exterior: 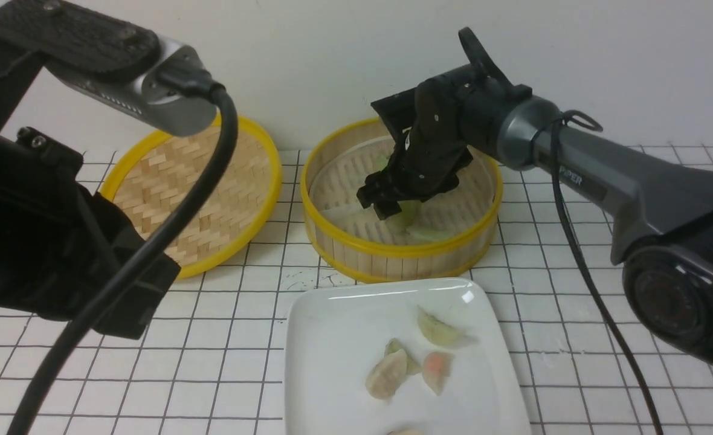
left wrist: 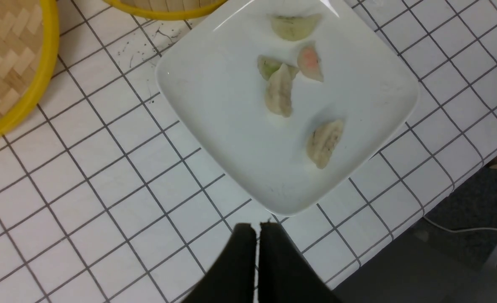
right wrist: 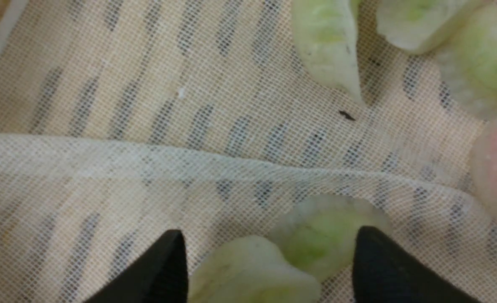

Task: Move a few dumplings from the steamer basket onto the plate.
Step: Use the right arm to grab a dumpling from inside the steamer, then use the right arm to put the dumpling into the plate

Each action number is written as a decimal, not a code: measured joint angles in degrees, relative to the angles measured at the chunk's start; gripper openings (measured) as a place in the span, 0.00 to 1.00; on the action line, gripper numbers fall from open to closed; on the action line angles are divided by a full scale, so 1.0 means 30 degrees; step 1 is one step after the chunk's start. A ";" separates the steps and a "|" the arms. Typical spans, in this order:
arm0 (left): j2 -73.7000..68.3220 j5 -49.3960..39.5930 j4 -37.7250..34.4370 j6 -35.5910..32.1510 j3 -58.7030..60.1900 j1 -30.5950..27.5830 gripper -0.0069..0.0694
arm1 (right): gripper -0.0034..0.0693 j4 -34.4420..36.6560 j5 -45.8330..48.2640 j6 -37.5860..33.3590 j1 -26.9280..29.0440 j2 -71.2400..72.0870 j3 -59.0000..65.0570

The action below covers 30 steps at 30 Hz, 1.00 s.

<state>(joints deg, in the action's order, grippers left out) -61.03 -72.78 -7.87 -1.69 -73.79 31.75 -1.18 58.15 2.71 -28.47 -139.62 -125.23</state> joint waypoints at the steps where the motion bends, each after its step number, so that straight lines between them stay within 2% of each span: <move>1: 0.0000 0.0000 0.0000 0.0000 0.0000 0.0000 0.08 | 0.61 0.0022 0.0027 0.0000 0.0000 0.0000 0.0000; 2: 0.0000 0.0000 -0.0013 0.0000 0.0000 0.0000 0.08 | 0.52 0.0064 0.0182 -0.0061 0.0000 0.0000 0.0000; 4: 0.0000 0.0000 -0.0021 0.0000 0.0000 0.0000 0.08 | 0.44 0.0224 0.0350 -0.0375 0.0000 0.0000 -0.0037; 14: 0.0000 0.0000 -0.0021 0.0000 0.0000 0.0000 0.08 | 0.44 0.0394 0.2375 -0.0905 0.0000 0.0945 0.0016; 24: 0.0000 0.0000 -0.0021 0.0000 0.0000 0.0000 0.08 | 0.44 0.0837 0.4399 -0.1651 0.0000 0.4994 0.0060; 30: 0.0000 0.0000 -0.0065 0.0000 0.0000 0.0000 0.08 | 0.44 0.3030 0.4399 -0.1826 0.0000 0.8932 0.3758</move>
<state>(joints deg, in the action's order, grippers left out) -61.03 -72.78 -8.06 -1.69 -73.79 31.75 7.91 71.34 -2.76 -28.47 -112.83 -113.95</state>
